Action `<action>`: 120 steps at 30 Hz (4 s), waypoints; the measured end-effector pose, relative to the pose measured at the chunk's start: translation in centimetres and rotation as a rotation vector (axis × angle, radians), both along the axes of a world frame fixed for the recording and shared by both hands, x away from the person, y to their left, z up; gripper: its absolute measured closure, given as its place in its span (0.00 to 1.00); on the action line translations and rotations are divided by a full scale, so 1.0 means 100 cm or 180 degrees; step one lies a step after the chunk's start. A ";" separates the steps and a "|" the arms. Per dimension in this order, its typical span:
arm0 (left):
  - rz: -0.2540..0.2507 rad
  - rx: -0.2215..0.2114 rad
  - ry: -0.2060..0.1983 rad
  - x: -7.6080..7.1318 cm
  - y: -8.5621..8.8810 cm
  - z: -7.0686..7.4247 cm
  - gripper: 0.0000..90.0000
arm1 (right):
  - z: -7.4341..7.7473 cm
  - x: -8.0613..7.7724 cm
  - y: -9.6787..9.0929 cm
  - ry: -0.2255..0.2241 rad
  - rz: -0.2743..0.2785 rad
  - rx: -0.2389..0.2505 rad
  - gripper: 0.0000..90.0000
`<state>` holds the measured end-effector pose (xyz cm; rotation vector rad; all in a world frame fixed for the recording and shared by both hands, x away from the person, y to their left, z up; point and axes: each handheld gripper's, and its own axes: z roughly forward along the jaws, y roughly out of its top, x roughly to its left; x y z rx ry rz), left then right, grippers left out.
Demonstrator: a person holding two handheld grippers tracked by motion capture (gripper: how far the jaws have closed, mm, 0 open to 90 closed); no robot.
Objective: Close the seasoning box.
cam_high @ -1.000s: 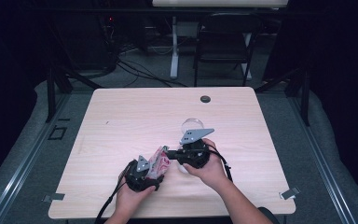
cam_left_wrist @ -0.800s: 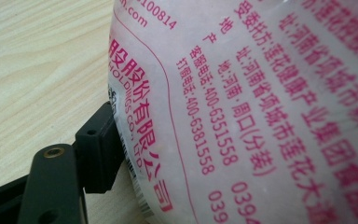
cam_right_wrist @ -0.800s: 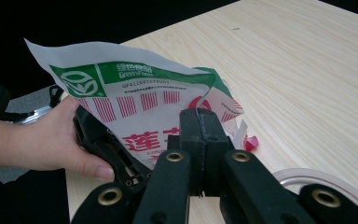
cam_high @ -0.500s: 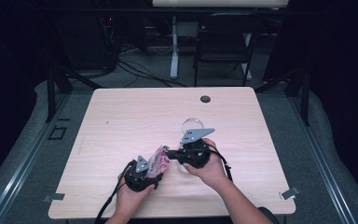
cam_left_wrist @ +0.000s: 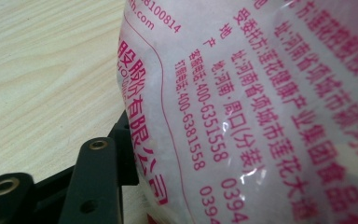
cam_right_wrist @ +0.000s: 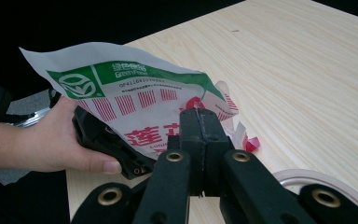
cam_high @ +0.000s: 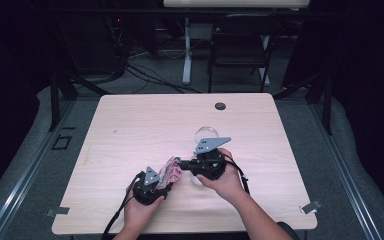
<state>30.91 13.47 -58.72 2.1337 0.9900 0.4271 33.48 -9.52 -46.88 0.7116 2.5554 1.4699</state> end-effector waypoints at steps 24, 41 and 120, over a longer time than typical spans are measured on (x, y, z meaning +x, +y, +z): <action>-0.0050 0.0101 -0.0099 0.000 0.005 0.012 0.67 | 0.003 0.001 -0.006 -0.0005 -0.0020 0.0063 0.99; -0.0025 0.0510 -0.0390 -0.004 0.007 0.026 0.67 | 0.009 -0.002 -0.012 -0.0117 0.0025 0.0088 0.77; -0.0221 0.0890 -0.0631 -0.012 -0.001 0.033 0.68 | -0.001 -0.019 0.019 -0.0411 0.0570 -0.0428 1.00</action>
